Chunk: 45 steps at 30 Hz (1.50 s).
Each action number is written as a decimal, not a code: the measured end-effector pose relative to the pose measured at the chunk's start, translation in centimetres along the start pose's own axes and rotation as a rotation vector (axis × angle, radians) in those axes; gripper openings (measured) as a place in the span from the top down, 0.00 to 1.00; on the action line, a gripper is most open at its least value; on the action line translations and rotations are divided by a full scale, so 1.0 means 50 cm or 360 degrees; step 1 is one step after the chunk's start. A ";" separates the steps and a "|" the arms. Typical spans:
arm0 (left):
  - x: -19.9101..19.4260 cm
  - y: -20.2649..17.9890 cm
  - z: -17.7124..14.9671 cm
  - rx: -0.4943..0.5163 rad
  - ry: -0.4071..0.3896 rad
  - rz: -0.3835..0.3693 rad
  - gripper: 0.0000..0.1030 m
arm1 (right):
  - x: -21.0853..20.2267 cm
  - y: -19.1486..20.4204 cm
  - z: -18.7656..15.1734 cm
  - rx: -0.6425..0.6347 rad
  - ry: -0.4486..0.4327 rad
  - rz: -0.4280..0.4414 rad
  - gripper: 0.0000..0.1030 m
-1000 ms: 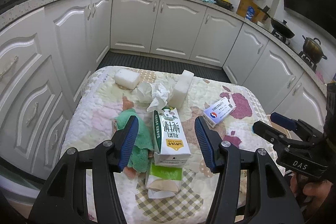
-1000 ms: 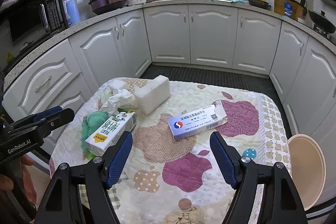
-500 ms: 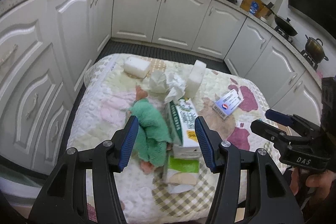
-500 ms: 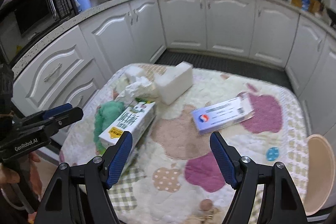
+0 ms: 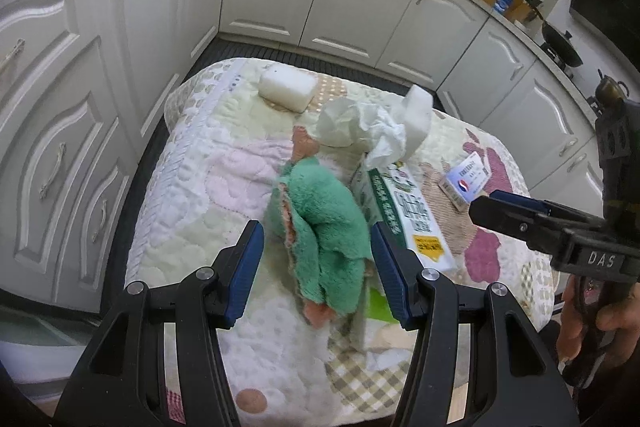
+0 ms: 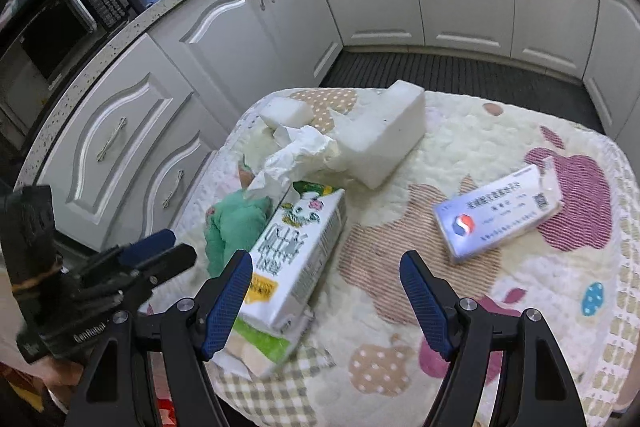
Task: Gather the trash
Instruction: 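Grasp the green towel with the left tool while the right tool grasps the milk carton, then lift and carry the green towel and milk carton over the beige bucket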
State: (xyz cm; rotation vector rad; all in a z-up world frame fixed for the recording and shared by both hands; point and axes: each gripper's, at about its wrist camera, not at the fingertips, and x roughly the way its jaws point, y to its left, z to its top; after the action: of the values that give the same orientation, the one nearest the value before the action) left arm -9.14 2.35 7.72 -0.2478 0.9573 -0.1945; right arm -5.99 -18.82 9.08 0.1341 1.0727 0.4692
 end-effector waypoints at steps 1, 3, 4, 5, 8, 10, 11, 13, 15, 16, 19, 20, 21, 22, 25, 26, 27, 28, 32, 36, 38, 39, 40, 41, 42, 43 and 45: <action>0.005 0.002 0.002 0.0008 -0.0009 0.0010 0.47 | 0.008 0.001 0.004 0.0015 0.0006 0.0013 0.28; 0.013 0.005 0.004 0.0023 -0.0032 0.0016 0.47 | 0.020 0.004 0.008 0.0034 0.0014 0.0021 0.28; 0.019 0.007 0.005 0.0029 -0.0036 0.0012 0.47 | 0.025 0.005 0.010 0.0038 0.0017 0.0021 0.28; 0.026 0.008 0.007 0.0029 -0.0035 0.0006 0.47 | 0.029 0.006 0.010 0.0040 0.0019 0.0022 0.28; 0.047 0.011 0.014 0.0021 -0.0024 -0.0009 0.47 | 0.036 0.007 0.011 0.0047 0.0025 0.0018 0.28; 0.060 0.013 0.018 0.0008 -0.0015 -0.0027 0.47 | 0.035 0.005 0.012 0.0051 0.0020 0.0013 0.28; 0.066 0.014 0.020 0.0000 -0.0011 -0.0036 0.47 | 0.034 0.004 0.012 0.0053 0.0015 0.0010 0.28; 0.078 0.016 0.024 -0.0019 -0.0002 -0.0044 0.47 | 0.033 -0.001 0.013 0.0064 0.0013 0.0009 0.28; 0.091 0.020 0.027 -0.0033 0.0015 -0.0066 0.47 | 0.034 -0.005 0.013 0.0072 0.0016 0.0009 0.28; 0.095 0.019 0.028 -0.0033 0.0028 -0.0080 0.47 | 0.034 -0.006 0.012 0.0076 0.0018 0.0010 0.28; 0.108 0.015 0.031 -0.0024 0.0052 -0.0100 0.50 | 0.036 -0.004 0.010 0.0078 0.0026 0.0013 0.28; 0.109 0.014 0.031 -0.0013 0.0053 -0.0102 0.55 | 0.037 -0.003 0.010 0.0078 0.0027 0.0013 0.28; 0.110 0.012 0.032 -0.0001 0.0057 -0.0099 0.58 | 0.038 -0.003 0.010 0.0076 0.0029 0.0014 0.28; 0.108 0.011 0.032 0.0009 0.0058 -0.0096 0.60 | 0.039 -0.001 0.010 0.0073 0.0033 0.0017 0.28; 0.096 0.020 0.028 0.0010 0.0062 -0.0112 0.69 | 0.046 0.006 0.013 0.0069 0.0038 0.0027 0.28; 0.092 0.024 0.026 0.0005 0.0062 -0.0120 0.71 | 0.049 0.008 0.014 0.0069 0.0042 0.0031 0.28; 0.085 0.031 0.024 -0.0003 0.0060 -0.0123 0.72 | 0.053 0.009 0.015 0.0069 0.0047 0.0035 0.28; 0.079 0.034 0.023 -0.0005 0.0057 -0.0116 0.73 | 0.059 0.012 0.016 0.0071 0.0058 0.0043 0.28; 0.052 0.046 0.017 0.0003 0.0031 -0.0076 0.75 | 0.077 0.025 0.021 0.0061 0.0090 0.0063 0.28; 0.025 0.054 0.016 0.0035 -0.0026 0.0009 0.76 | 0.102 0.037 0.026 0.0044 0.0146 0.0056 0.28; 0.019 0.060 0.016 0.0023 -0.0035 0.0013 0.76 | 0.115 0.039 0.025 0.0039 0.0183 0.0055 0.28; 0.018 0.063 0.016 0.0013 -0.0034 0.0013 0.76 | 0.122 0.039 0.023 0.0033 0.0206 0.0048 0.28; 0.019 0.064 0.015 0.0012 -0.0033 0.0017 0.76 | 0.126 0.037 0.020 0.0029 0.0220 0.0055 0.32; 0.019 0.064 0.015 0.0011 -0.0035 0.0021 0.77 | 0.129 0.034 0.016 0.0024 0.0232 0.0058 0.42; 0.019 0.062 0.013 0.0011 -0.0037 0.0023 0.77 | 0.128 0.030 0.012 0.0015 0.0233 0.0065 0.42; 0.020 0.060 0.013 0.0009 -0.0037 0.0020 0.77 | 0.126 0.028 0.009 0.0014 0.0223 0.0077 0.43; 0.020 0.056 0.012 0.0007 -0.0038 0.0013 0.77 | 0.116 0.021 0.005 0.0012 0.0209 0.0092 0.45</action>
State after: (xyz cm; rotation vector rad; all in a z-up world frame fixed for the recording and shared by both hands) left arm -7.94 4.81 6.44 -0.2417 0.9337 -0.1860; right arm -3.83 -15.35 4.81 0.1429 1.2019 0.5320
